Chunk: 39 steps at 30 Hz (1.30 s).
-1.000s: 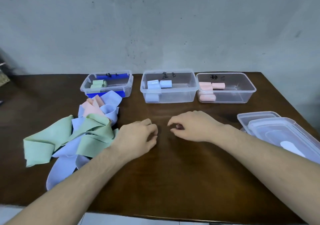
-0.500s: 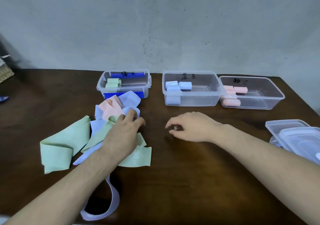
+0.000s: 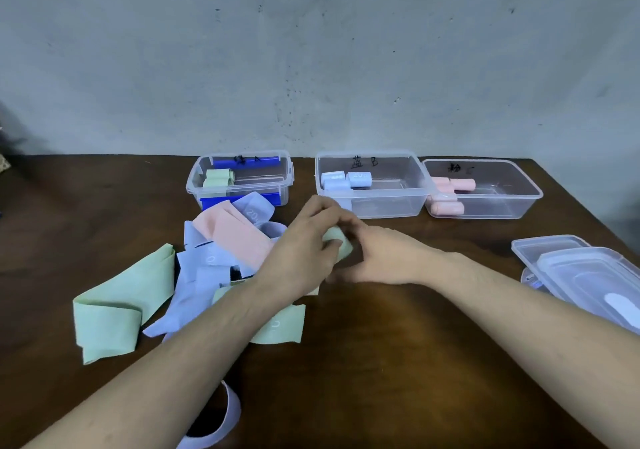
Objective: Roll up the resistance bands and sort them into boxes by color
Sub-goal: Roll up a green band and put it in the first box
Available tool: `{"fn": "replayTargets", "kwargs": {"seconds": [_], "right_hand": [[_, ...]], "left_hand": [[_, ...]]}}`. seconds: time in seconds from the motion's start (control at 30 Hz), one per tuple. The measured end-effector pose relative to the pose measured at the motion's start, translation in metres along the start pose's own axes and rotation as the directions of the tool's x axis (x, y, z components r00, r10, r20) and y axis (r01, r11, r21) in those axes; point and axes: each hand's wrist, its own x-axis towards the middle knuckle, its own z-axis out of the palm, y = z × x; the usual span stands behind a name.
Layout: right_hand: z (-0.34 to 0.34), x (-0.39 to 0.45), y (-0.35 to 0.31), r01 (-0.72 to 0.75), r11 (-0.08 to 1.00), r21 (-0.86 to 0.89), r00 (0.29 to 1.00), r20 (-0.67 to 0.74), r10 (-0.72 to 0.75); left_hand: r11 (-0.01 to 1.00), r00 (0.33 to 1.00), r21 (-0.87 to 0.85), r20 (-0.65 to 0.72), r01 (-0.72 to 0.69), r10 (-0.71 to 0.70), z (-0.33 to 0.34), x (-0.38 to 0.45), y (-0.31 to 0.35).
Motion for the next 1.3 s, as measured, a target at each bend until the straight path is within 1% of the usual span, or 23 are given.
{"fn": "replayTargets", "kwargs": {"seconds": [0.13, 0.2, 0.27, 0.3, 0.33, 0.37, 0.43, 0.5, 0.57, 0.63, 0.73, 0.8, 0.83, 0.9, 1.03, 1.1, 1.17, 1.3], "right_hand": [[-0.006, -0.013, 0.010, -0.029, 0.995, 0.090, 0.990, -0.138, 0.041], [-0.010, -0.024, 0.019, -0.029, 0.984, 0.175, 0.981, -0.186, 0.062], [-0.015, -0.033, 0.027, -0.039, 0.955, 0.296, 0.969, -0.223, 0.109], [-0.017, -0.037, 0.032, -0.042, 0.938, 0.345, 0.963, -0.237, 0.130], [-0.022, -0.042, 0.034, -0.038, 0.925, 0.378, 0.959, -0.246, 0.140], [-0.026, -0.047, 0.033, -0.024, 0.916, 0.401, 0.958, -0.254, 0.137], [-0.031, -0.056, 0.035, -0.013, 0.897, 0.441, 0.958, -0.252, 0.138], [-0.036, -0.065, 0.035, -0.032, 0.887, 0.460, 0.950, -0.261, 0.170], [-0.039, -0.070, 0.037, -0.057, 0.869, 0.492, 0.934, -0.282, 0.221], [-0.043, -0.075, 0.038, -0.069, 0.829, 0.555, 0.915, -0.296, 0.274], [-0.053, -0.084, 0.040, -0.021, 0.774, 0.633, 0.873, -0.365, 0.322], [-0.057, -0.087, 0.044, 0.006, 0.730, 0.683, 0.853, -0.385, 0.353], [-0.058, -0.089, 0.045, 0.012, 0.714, 0.700, 0.847, -0.387, 0.365], [-0.060, -0.089, 0.048, 0.025, 0.695, 0.718, 0.834, -0.398, 0.382], [-0.065, -0.089, 0.049, 0.085, 0.653, 0.753, 0.802, -0.440, 0.403], [-0.064, -0.089, 0.050, 0.128, 0.602, 0.788, 0.809, -0.434, 0.397], [-0.064, -0.089, 0.053, 0.132, 0.572, 0.809, 0.818, -0.415, 0.398], [-0.066, -0.092, 0.066, 0.087, 0.562, 0.823, 0.837, -0.366, 0.406]], "left_hand": [[0.986, 0.987, -0.046, 0.022, -0.158, 0.159, 0.019, 0.011, 0.007], [0.979, 0.980, -0.049, -0.037, -0.198, 0.196, 0.027, 0.012, 0.007], [0.980, 0.975, 0.005, -0.092, -0.200, 0.200, 0.033, 0.013, 0.003], [0.983, 0.980, 0.033, -0.082, -0.179, 0.181, 0.035, 0.013, 0.000], [0.991, 0.990, 0.022, -0.036, -0.134, 0.135, 0.038, 0.012, -0.001], [0.997, 0.997, -0.039, 0.032, -0.064, 0.065, 0.040, 0.010, 0.001], [0.973, 0.983, -0.206, 0.171, 0.107, -0.073, 0.043, 0.009, 0.007], [0.938, 0.957, -0.271, 0.248, 0.216, -0.149, 0.047, 0.010, 0.012], [0.915, 0.949, -0.313, 0.264, 0.253, -0.172, 0.050, 0.009, 0.016], [0.865, 0.928, -0.389, 0.313, 0.317, -0.199, 0.054, 0.005, 0.019], [0.802, 0.903, -0.452, 0.358, 0.390, -0.237, 0.057, -0.002, 0.024], [0.767, 0.883, -0.471, 0.390, 0.435, -0.261, 0.059, -0.005, 0.027], [0.757, 0.872, -0.471, 0.413, 0.452, -0.263, 0.059, -0.007, 0.029], [0.769, 0.856, -0.440, 0.447, 0.463, -0.260, 0.061, -0.012, 0.032], [0.762, 0.846, -0.428, 0.450, 0.486, -0.287, 0.065, -0.021, 0.034], [0.753, 0.846, -0.430, 0.432, 0.499, -0.313, 0.065, -0.024, 0.033], [0.779, 0.855, -0.399, 0.407, 0.483, -0.321, 0.062, -0.026, 0.035], [0.804, 0.876, -0.411, 0.406, 0.430, -0.260, 0.052, -0.032, 0.047]]}}
